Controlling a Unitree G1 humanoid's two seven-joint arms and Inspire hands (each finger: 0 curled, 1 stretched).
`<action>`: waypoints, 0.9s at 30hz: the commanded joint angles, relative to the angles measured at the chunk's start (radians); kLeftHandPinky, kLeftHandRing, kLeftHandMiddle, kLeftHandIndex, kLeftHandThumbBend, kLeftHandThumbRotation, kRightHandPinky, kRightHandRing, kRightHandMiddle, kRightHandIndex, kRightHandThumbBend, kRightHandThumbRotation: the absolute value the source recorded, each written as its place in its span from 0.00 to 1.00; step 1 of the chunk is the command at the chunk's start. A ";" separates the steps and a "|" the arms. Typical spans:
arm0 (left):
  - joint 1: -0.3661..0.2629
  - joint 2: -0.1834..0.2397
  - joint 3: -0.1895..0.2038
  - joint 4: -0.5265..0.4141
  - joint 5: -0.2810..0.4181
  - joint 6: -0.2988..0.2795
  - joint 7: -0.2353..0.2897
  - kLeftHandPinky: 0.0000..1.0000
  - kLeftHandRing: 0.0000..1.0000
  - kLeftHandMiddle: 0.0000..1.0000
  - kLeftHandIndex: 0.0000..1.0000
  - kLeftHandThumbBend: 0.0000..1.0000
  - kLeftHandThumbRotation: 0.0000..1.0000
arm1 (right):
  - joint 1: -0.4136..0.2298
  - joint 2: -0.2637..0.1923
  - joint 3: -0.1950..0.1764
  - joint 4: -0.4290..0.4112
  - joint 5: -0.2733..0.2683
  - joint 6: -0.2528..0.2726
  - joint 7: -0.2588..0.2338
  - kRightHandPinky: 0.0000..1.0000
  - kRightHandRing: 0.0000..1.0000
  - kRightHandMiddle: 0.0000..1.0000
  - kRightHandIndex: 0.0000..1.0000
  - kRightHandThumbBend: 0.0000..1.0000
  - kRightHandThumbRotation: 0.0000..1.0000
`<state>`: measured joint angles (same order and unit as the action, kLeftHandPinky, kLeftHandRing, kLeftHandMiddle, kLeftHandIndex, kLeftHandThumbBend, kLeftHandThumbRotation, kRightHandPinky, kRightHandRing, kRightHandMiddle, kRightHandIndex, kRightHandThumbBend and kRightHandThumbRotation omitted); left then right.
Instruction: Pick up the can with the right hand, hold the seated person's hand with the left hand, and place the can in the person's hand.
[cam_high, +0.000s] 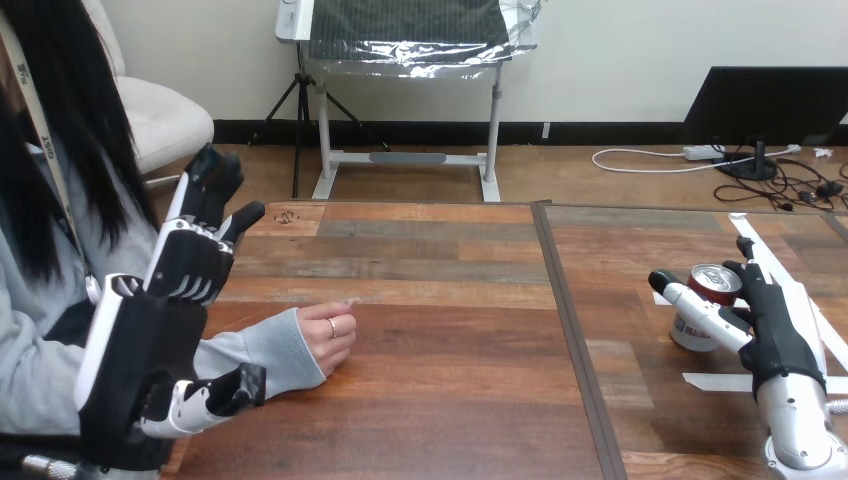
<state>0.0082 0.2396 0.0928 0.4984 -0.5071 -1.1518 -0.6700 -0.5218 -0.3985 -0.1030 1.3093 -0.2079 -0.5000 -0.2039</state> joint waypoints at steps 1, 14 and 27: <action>-0.018 0.022 0.010 -0.056 -0.020 0.005 -0.015 0.92 1.00 1.00 1.00 1.00 0.65 | -0.101 0.006 0.002 0.004 0.005 0.004 0.003 0.89 0.93 0.93 1.00 1.00 0.59; -0.011 0.020 0.015 -0.075 -0.050 0.007 -0.051 0.90 1.00 1.00 1.00 1.00 0.65 | -0.120 0.023 -0.011 0.007 0.032 0.057 -0.004 0.84 0.89 0.90 0.95 1.00 0.54; 0.011 0.021 0.020 -0.128 -0.070 0.039 -0.065 0.88 0.99 1.00 1.00 1.00 0.63 | -0.146 0.045 -0.013 0.003 0.036 0.134 -0.096 0.56 0.63 0.66 0.67 0.92 0.06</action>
<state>0.0431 0.2489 0.0988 0.4348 -0.5547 -1.1214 -0.7296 -0.5686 -0.3722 -0.1014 1.3188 -0.1894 -0.3823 -0.2685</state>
